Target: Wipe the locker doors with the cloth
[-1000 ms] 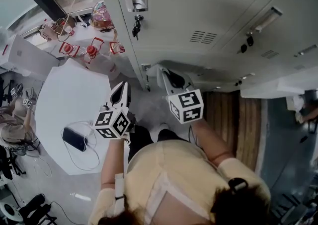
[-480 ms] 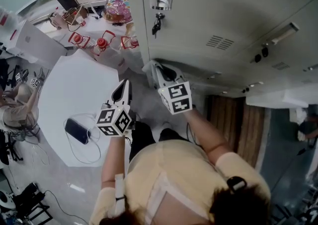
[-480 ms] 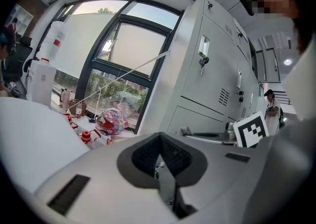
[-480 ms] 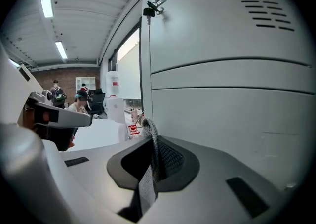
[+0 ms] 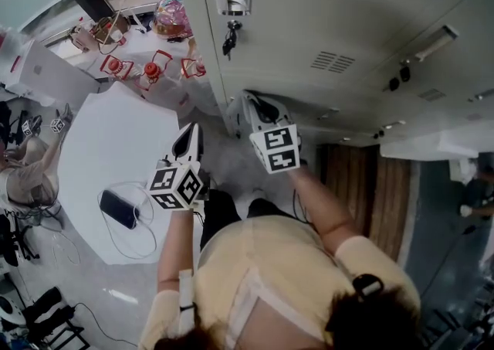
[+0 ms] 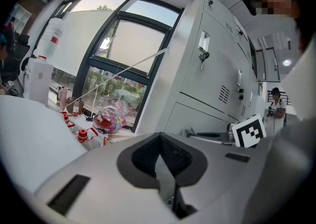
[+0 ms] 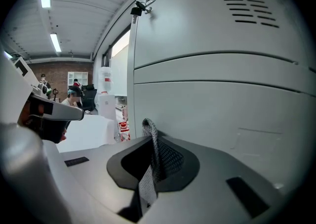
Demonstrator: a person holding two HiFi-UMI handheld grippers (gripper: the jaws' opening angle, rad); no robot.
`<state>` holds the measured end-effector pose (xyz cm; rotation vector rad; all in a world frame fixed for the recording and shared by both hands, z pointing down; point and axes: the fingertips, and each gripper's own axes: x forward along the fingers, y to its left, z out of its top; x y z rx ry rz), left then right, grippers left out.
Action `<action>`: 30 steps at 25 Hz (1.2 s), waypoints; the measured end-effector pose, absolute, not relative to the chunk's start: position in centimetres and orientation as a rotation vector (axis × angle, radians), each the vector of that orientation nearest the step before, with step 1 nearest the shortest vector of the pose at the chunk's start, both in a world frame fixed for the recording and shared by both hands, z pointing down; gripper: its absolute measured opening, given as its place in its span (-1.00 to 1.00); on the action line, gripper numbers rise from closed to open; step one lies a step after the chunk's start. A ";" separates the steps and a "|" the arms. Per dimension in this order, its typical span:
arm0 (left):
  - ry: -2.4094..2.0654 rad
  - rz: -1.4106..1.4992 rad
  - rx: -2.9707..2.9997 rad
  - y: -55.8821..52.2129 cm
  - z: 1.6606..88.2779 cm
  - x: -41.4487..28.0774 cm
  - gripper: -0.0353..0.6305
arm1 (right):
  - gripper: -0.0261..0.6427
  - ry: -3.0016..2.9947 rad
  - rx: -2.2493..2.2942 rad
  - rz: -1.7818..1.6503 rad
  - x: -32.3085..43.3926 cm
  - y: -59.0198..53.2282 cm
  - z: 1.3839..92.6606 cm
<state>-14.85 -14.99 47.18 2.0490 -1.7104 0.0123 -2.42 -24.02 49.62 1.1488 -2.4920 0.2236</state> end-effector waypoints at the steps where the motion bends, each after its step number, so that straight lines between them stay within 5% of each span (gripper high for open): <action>1: -1.702 0.017 2.058 -15.2 47.2 -14.5 -0.89 | -0.88 -2.486 1.161 0.223 -1.9 -24.1 49.6; 30: -1.418 0.092 2.261 -19.5 48.1 -3.7 -0.89 | -0.88 -2.262 1.530 0.284 13.4 -25.2 49.8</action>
